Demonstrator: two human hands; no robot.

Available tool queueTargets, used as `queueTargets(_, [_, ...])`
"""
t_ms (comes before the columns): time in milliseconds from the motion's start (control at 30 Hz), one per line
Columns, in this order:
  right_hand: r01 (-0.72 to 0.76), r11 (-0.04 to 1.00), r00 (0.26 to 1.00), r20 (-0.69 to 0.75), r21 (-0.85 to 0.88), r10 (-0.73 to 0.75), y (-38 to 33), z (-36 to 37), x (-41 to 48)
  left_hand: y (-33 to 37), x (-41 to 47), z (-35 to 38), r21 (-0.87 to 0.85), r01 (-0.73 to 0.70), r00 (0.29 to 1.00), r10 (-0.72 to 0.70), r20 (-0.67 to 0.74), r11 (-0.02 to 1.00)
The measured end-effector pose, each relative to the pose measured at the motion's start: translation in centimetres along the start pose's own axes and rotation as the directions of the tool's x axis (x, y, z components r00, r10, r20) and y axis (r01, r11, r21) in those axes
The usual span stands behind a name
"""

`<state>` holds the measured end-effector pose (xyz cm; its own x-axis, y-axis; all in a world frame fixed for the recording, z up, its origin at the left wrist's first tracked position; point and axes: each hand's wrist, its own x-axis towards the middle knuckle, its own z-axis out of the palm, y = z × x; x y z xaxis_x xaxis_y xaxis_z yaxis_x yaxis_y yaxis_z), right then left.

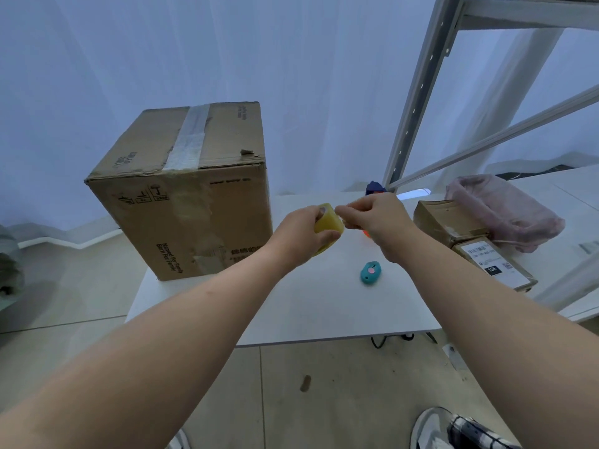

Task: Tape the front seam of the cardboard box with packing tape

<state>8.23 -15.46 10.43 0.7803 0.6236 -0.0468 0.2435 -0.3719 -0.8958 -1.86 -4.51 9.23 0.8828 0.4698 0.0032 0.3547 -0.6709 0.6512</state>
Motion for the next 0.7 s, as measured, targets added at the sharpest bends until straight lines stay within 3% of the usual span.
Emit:
queueTargets(200, [0.081,0.947,0.997,0.006,-0.310,-0.083,1.3,0.1,3.0,-0.7,3.6,1.3,0.079,0.023,0.999,-0.025,0.027,0.997])
queueTargets(333, [0.094,0.946,0.992,-0.055,-0.311,-0.116,2.4,0.4,5.5,-1.3,6.1,1.7,0.114,0.013,0.999,-0.017,0.030,0.993])
queueTargets(500, [0.029,0.985,0.999,0.048,-0.172,-0.021,4.2,1.1,7.3,-2.7,8.3,2.4,0.336,-0.015,0.998,-0.006,0.060,0.942])
queueTargets(600, [0.083,0.961,0.994,0.094,-0.264,-0.060,5.5,1.8,8.1,-3.6,9.8,3.4,0.471,-0.021,0.997,-0.016,0.074,0.882])
queueTargets(700, [0.077,0.954,0.995,0.084,-0.290,-0.055,6.7,2.5,8.9,-4.3,11.4,4.1,0.500,-0.019,0.998,-0.015,0.065,0.866])
